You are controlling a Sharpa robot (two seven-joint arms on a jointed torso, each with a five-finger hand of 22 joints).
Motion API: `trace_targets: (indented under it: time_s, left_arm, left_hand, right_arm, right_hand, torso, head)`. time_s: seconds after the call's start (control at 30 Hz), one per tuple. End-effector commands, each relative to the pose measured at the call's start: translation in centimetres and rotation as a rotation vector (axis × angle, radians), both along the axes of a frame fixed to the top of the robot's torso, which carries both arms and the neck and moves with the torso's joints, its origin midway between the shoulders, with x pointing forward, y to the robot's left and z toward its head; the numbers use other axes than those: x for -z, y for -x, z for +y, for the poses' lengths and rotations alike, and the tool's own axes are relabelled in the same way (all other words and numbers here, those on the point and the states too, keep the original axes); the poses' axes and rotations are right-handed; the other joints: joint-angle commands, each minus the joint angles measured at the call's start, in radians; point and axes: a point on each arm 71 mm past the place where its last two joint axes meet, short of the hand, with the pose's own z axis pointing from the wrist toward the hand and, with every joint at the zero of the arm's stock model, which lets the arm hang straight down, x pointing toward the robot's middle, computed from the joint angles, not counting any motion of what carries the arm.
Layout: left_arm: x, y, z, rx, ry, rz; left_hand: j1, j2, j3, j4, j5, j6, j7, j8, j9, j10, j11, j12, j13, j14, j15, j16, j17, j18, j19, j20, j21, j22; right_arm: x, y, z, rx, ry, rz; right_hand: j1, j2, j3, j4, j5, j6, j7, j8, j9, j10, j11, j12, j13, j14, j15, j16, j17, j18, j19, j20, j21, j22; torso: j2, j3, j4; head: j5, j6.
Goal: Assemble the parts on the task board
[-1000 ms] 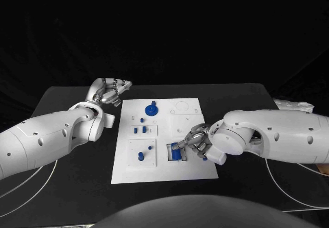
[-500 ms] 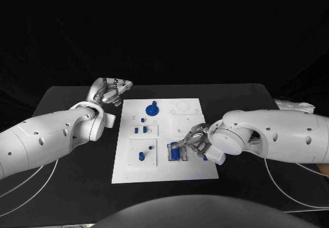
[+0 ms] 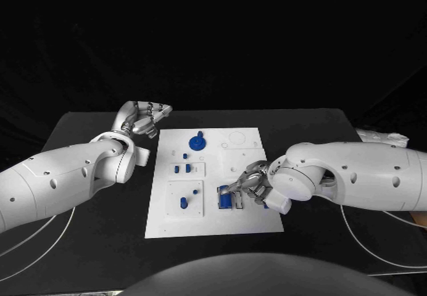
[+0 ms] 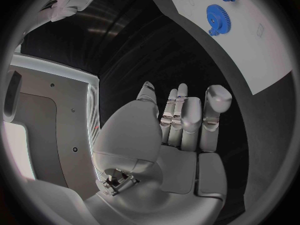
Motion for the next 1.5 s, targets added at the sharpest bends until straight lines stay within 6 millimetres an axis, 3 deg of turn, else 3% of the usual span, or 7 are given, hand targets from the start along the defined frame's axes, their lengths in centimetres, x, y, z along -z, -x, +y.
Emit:
trace_targets:
  time_s: [0.03, 0.53, 1.07, 1.5]
  left_arm:
    - [-0.1, 0.04, -0.23, 0.018, 0.004, -0.003]
    - [-0.1, 0.04, -0.28, 0.019, 0.005, -0.003]
    - [-0.09, 0.05, -0.41, 0.022, 0.006, -0.001]
    - [-0.08, 0.04, -0.52, 0.026, 0.007, 0.001]
  left_hand:
    - [0.002, 0.008, -0.004, 0.0, 0.004, -0.006, -0.001, 0.002, 0.0, -0.002, -0.001, 0.0, 0.002, -0.008, -0.001, -0.004, -0.001, -0.008, -0.003, -0.001, -0.007, 0.045]
    - [0.003, 0.008, -0.004, 0.0, 0.005, -0.006, -0.001, 0.002, 0.0, -0.002, -0.001, 0.001, 0.002, -0.008, -0.001, -0.004, -0.001, -0.007, -0.004, -0.001, -0.008, 0.045]
    - [0.004, 0.009, -0.005, 0.0, 0.006, -0.006, -0.002, 0.002, 0.0, -0.001, -0.001, 0.001, 0.002, -0.008, -0.001, -0.004, -0.001, -0.007, -0.004, -0.001, -0.008, 0.045]
    - [0.005, 0.01, -0.005, 0.0, 0.007, -0.006, -0.002, 0.002, 0.001, -0.001, -0.001, 0.001, 0.002, -0.009, -0.001, -0.005, -0.002, -0.007, -0.004, -0.002, -0.009, 0.045]
  right_arm:
    - [0.36, 0.26, -0.12, -0.047, 0.038, 0.015]
    - [0.45, 0.2, -0.13, -0.075, 0.073, 0.004]
    - [0.66, -0.21, -0.2, -0.066, 0.09, -0.019]
    - [0.66, -0.29, -0.43, -0.073, 0.112, -0.037]
  right_hand:
    - [-0.007, -0.002, -0.008, 0.001, -0.009, 0.002, 0.006, -0.007, 0.0, 0.105, 0.005, 0.003, 0.263, 0.104, 0.001, 0.004, 0.263, -0.007, 0.103, -0.003, 0.004, 0.263]
    - [-0.024, -0.001, -0.023, 0.013, -0.026, 0.009, 0.004, -0.01, 0.002, 0.105, 0.004, 0.003, 0.263, 0.104, 0.004, 0.004, 0.263, -0.007, 0.103, 0.0, 0.004, 0.263]
    - [-0.077, 0.015, -0.063, 0.055, -0.037, 0.004, 0.006, -0.023, 0.006, 0.105, 0.005, 0.003, 0.263, 0.104, 0.008, 0.004, 0.263, -0.007, 0.103, 0.004, 0.004, 0.263]
    - [-0.028, 0.016, -0.062, 0.019, -0.031, 0.025, 0.0, -0.015, 0.019, 0.105, 0.001, 0.003, 0.263, 0.104, 0.006, 0.004, 0.263, -0.007, 0.103, 0.004, 0.004, 0.263]
  torso:
    - [0.0, -0.0002, -0.0001]
    - [0.001, -0.0002, -0.0002]
    - [0.001, 0.0, -0.0003]
    - [0.0, 0.0, -0.0006]
  head:
    - [0.0, 0.0]
    - [0.0, 0.0]
    - [-0.003, 0.0]
    - [-0.007, 0.0]
